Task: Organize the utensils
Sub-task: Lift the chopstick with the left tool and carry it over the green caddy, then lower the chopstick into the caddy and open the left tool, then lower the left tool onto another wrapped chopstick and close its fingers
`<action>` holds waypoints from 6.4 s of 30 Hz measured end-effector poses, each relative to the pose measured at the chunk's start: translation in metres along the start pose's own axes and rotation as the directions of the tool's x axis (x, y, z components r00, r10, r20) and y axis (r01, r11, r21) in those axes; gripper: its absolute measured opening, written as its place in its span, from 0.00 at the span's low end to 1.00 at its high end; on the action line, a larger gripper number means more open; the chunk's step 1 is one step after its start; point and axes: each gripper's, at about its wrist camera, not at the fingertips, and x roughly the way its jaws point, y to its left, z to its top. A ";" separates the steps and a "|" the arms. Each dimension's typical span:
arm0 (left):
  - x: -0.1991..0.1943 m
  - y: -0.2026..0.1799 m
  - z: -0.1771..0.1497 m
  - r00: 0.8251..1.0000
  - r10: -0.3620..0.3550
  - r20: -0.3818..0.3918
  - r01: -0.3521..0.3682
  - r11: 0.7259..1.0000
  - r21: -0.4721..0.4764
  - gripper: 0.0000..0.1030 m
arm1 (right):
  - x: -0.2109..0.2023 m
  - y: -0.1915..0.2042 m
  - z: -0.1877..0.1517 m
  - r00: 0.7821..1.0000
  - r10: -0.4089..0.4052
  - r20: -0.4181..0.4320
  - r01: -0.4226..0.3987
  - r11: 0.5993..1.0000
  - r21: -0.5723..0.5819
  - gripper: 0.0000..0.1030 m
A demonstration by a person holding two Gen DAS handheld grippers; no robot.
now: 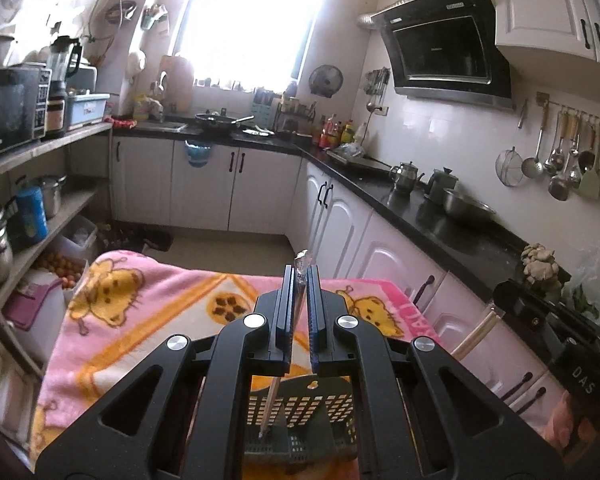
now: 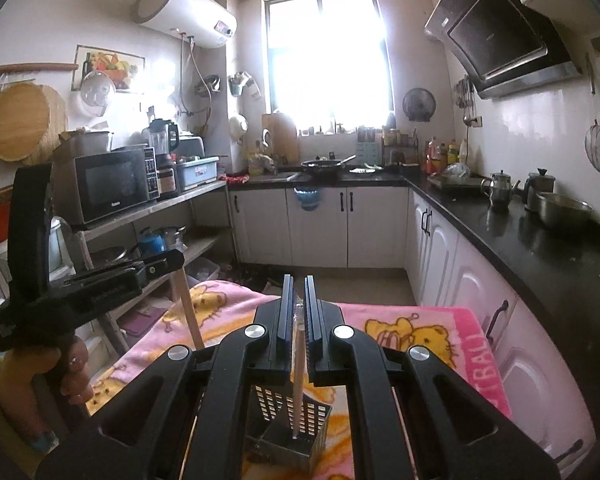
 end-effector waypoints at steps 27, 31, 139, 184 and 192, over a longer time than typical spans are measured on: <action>0.039 0.043 -0.069 0.997 0.004 -0.082 -0.008 0.999 -0.040 0.04 | 0.078 -0.019 -0.070 0.986 0.023 -0.164 0.001 0.989 0.147 0.06; 0.037 0.048 -0.074 0.996 0.012 -0.089 -0.016 0.999 -0.048 0.20 | 0.076 -0.031 -0.074 0.984 -0.022 -0.179 0.049 0.988 0.149 0.06; -0.027 0.093 -0.264 0.880 0.123 -0.458 -0.198 0.973 -0.118 0.40 | 0.033 0.010 -0.259 0.815 0.084 -0.573 0.024 0.984 0.178 0.49; -0.035 0.122 -0.224 0.903 0.030 -0.428 -0.157 0.951 -0.265 0.05 | 0.062 0.001 -0.206 0.860 0.174 -0.481 -0.061 0.969 0.241 0.06; -0.066 0.094 -0.188 0.946 0.082 -0.313 -0.136 0.979 -0.153 0.04 | 0.026 0.007 -0.173 0.918 0.201 -0.341 -0.136 0.969 0.204 0.06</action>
